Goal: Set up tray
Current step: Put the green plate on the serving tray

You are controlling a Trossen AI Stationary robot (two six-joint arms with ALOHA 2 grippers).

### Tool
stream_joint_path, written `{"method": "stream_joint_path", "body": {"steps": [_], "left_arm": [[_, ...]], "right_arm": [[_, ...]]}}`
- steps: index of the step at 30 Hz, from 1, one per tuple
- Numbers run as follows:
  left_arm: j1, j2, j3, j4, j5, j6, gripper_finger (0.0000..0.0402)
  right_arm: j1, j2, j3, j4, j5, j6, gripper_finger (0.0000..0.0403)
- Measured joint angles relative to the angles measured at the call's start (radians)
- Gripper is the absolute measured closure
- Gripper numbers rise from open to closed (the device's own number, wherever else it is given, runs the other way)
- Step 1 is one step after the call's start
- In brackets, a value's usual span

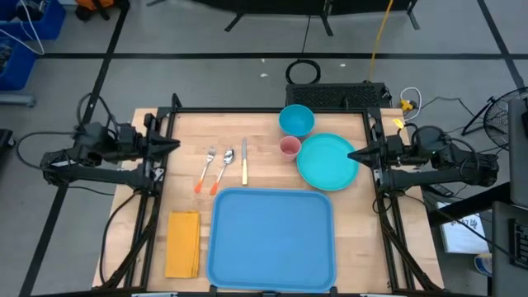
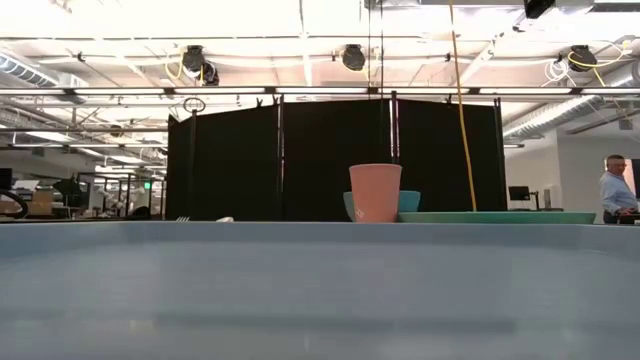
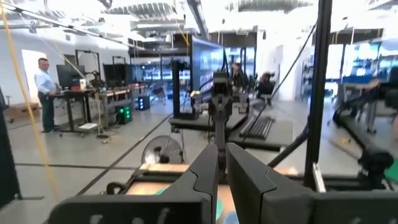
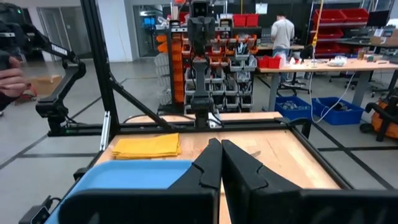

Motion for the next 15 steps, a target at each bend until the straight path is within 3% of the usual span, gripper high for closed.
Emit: {"method": "stream_joint_path", "body": {"steps": [10, 15], "left_arm": [[0.000, 0.007, 0.000, 0.044, 0.005, -0.079, 0.0366], [0.000, 0.084, -0.012, -0.083, -0.133, -0.090, 0.0366]], "right_arm": [[0.000, 0.025, 0.000, 0.040, 0.000, -0.001, 0.0403], [0.000, 0.102, 0.000, 0.028, 0.003, 0.001, 0.0403]]}}
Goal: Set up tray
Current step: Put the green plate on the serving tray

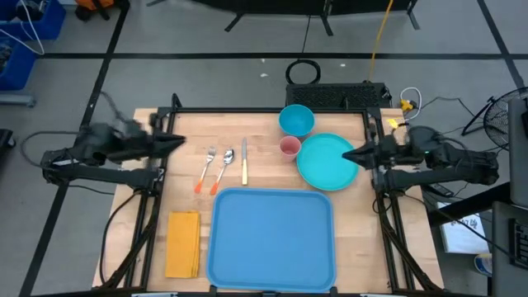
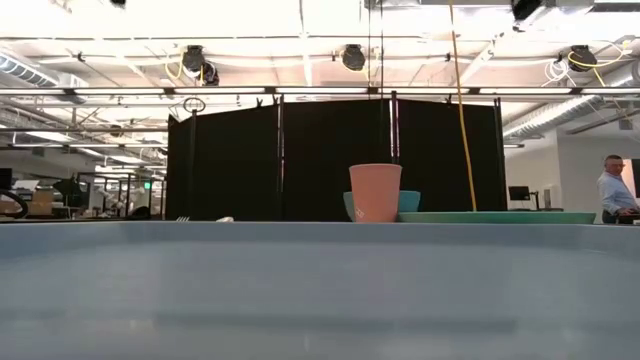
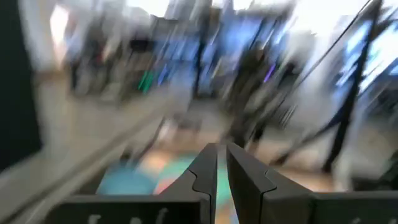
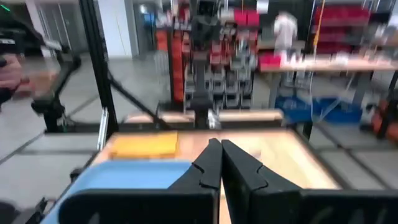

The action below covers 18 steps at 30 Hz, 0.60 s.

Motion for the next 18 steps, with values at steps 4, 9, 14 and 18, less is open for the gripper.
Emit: {"method": "stream_joint_path", "body": {"steps": [4, 9, 14, 18], "left_arm": [[0.001, 0.120, -0.067, -0.030, -0.086, 0.041, 0.0366], [0.005, 0.238, -0.192, 0.218, -0.098, 0.154, 0.0367], [0.059, 0.309, -0.273, 0.413, 0.010, 0.210, 0.0367], [0.136, 0.324, -0.306, 0.471, 0.068, 0.206, 0.0367]], "right_arm": [[0.000, 0.119, -0.021, -0.007, 0.142, 0.037, 0.0403], [-0.053, 0.229, -0.011, -0.069, 0.366, 0.061, 0.0403], [-0.197, 0.316, 0.060, -0.234, 0.361, 0.155, 0.0403], [-0.348, 0.386, 0.115, -0.410, 0.308, 0.173, 0.0403]]}}
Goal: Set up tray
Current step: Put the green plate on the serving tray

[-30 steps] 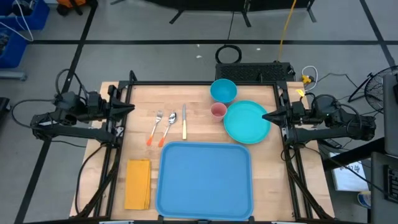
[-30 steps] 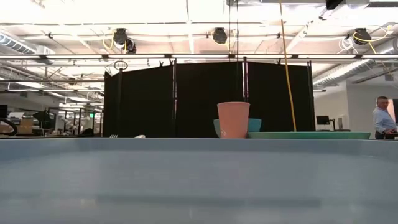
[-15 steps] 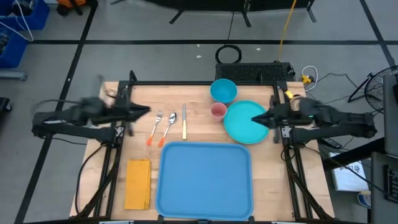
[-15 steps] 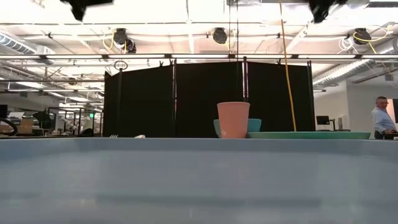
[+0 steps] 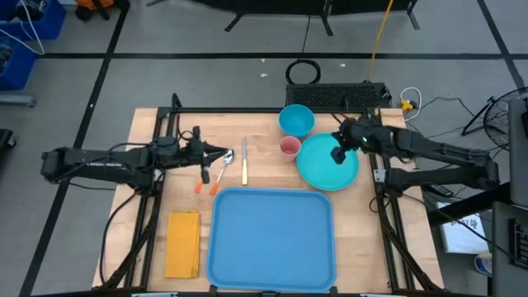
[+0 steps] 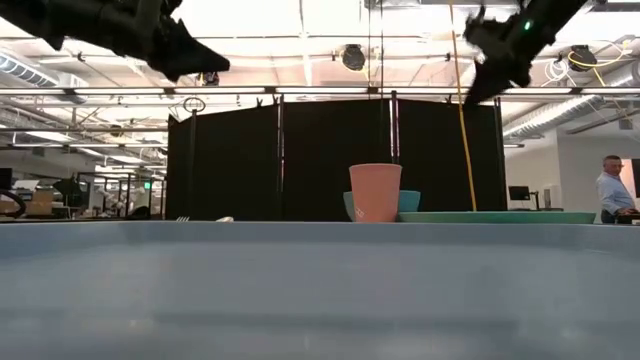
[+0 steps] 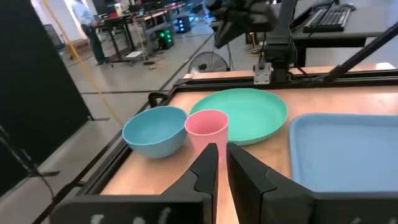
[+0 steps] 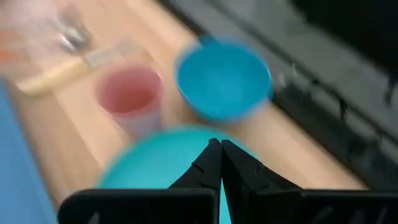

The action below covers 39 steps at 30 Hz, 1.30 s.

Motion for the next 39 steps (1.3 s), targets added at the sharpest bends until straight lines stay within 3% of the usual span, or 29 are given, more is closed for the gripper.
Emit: {"method": "stream_joint_path", "body": {"steps": [4, 8, 18, 23, 39], "left_arm": [[0.057, -0.001, -0.016, 0.030, 0.098, 0.002, 0.0367], [0.084, -0.001, -0.016, 0.016, 0.108, 0.011, 0.0366], [0.088, -0.001, -0.016, -0.093, 0.121, -0.046, 0.0366], [0.087, -0.001, -0.016, -0.090, 0.121, -0.060, 0.0366], [0.073, -0.001, -0.017, -0.066, 0.121, -0.060, 0.0366]], "right_arm": [[-0.154, 0.055, 0.022, -0.077, -0.133, -0.041, 0.0403], [-0.272, 0.116, 0.022, -0.130, -0.216, -0.063, 0.0382], [-0.416, 0.293, 0.021, -0.170, -0.234, -0.088, 0.0216], [-0.466, 0.381, 0.021, -0.146, -0.230, -0.126, 0.0165], [-0.594, 0.597, 0.020, -0.093, -0.233, -0.225, 0.0178]]}}
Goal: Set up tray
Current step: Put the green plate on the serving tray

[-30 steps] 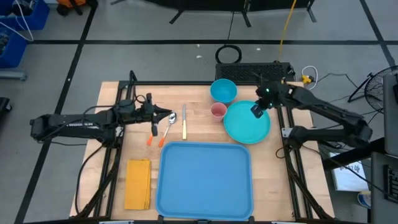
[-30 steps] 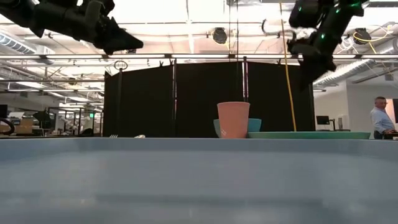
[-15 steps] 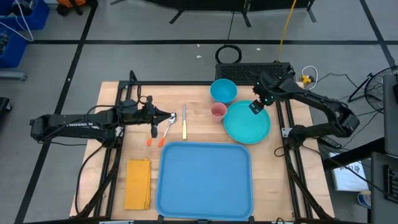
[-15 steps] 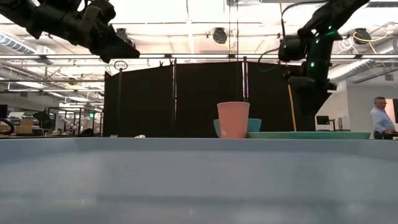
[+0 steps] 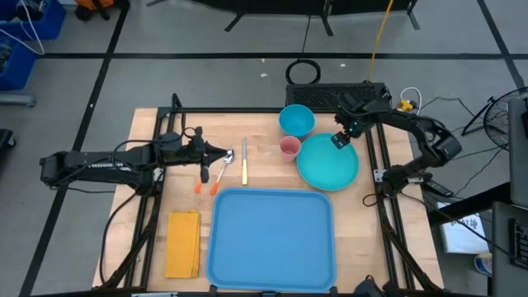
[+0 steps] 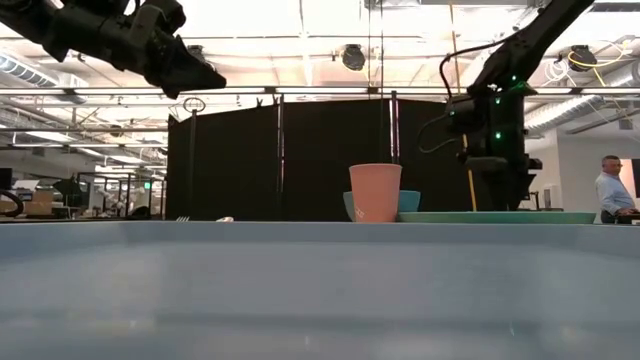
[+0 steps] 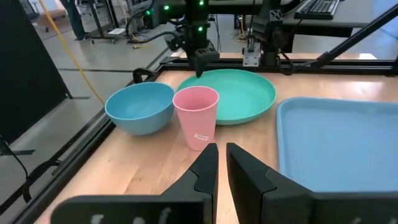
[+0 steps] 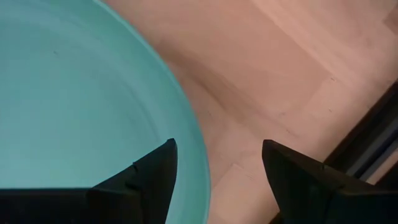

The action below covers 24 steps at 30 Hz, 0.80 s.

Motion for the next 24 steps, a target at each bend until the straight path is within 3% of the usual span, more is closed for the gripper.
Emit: {"method": "stream_joint_path", "body": {"steps": [14, 19, 24], "left_arm": [[-0.034, 0.000, 0.000, 0.001, -0.002, -0.023, 0.0366], [-0.034, 0.000, 0.000, 0.001, -0.003, -0.027, 0.0366], [-0.034, 0.000, 0.000, 0.001, -0.004, -0.031, 0.0366]], "right_arm": [[-0.001, 0.026, -0.118, 0.096, -0.002, -0.094, 0.0209], [0.000, 0.024, -0.122, 0.092, -0.003, -0.101, 0.0274], [0.000, 0.005, -0.120, 0.091, -0.004, -0.105, 0.0373]]}}
